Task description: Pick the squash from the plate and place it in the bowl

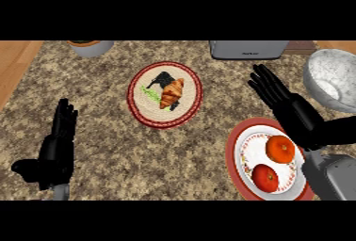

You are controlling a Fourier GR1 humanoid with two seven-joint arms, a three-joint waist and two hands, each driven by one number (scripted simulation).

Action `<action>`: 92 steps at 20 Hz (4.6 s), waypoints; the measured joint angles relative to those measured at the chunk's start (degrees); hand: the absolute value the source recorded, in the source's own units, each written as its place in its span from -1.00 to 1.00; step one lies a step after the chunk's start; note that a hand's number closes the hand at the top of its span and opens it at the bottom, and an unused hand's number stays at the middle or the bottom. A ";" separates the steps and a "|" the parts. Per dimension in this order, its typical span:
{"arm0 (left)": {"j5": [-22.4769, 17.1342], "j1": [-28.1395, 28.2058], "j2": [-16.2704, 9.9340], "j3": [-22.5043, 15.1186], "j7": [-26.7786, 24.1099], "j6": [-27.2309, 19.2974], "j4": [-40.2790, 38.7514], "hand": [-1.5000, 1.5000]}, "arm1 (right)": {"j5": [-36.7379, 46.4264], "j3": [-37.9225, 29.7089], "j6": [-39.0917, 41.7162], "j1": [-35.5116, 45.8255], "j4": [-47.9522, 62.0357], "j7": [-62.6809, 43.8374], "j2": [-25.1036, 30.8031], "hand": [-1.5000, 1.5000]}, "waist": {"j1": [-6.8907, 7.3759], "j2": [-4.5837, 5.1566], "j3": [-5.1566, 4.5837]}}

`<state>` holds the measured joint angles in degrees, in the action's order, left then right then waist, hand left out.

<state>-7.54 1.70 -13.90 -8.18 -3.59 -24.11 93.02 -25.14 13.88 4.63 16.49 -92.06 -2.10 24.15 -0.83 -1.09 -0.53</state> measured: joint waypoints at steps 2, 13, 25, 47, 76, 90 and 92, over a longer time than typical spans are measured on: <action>0.28 -1.64 -1.14 0.59 1.10 0.56 0.30 0.00 | -2.98 -2.12 5.90 -0.92 2.20 2.87 1.72 1.00 | 0.31 0.53 0.25; 4.44 -8.91 -8.39 -0.20 6.18 4.45 -0.20 0.00 | -8.42 -14.76 30.60 -1.76 23.79 22.45 10.85 -1.00 | 1.52 2.74 1.24; 5.29 -13.81 -9.48 -0.82 10.47 6.37 -1.76 0.00 | 12.51 -13.48 33.45 1.57 26.61 35.35 25.27 -1.00 | 2.79 2.13 1.01; 7.65 -14.87 -7.64 0.25 11.45 7.01 -3.67 0.00 | 46.58 15.24 18.90 8.49 27.17 47.37 27.82 -1.00 | 1.90 1.33 0.57; 11.42 -15.34 -4.42 6.18 13.94 12.49 -2.40 0.00 | 68.84 16.19 6.50 15.99 52.78 55.31 8.08 1.00 | 1.38 0.84 0.13; 13.06 -14.76 -2.92 6.87 13.15 13.34 -2.45 0.00 | 64.60 5.54 6.59 18.44 55.73 39.17 0.70 1.00 | 1.53 0.96 0.17; 13.10 -14.94 -2.95 6.75 13.15 13.46 -2.37 0.00 | 62.68 1.68 4.82 20.21 57.85 30.09 -1.43 1.00 | 1.87 1.11 0.16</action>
<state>5.56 -13.24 -16.85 -1.43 9.56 -10.65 90.65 37.54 15.57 9.45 36.70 -34.21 27.98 22.72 1.05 0.02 -0.37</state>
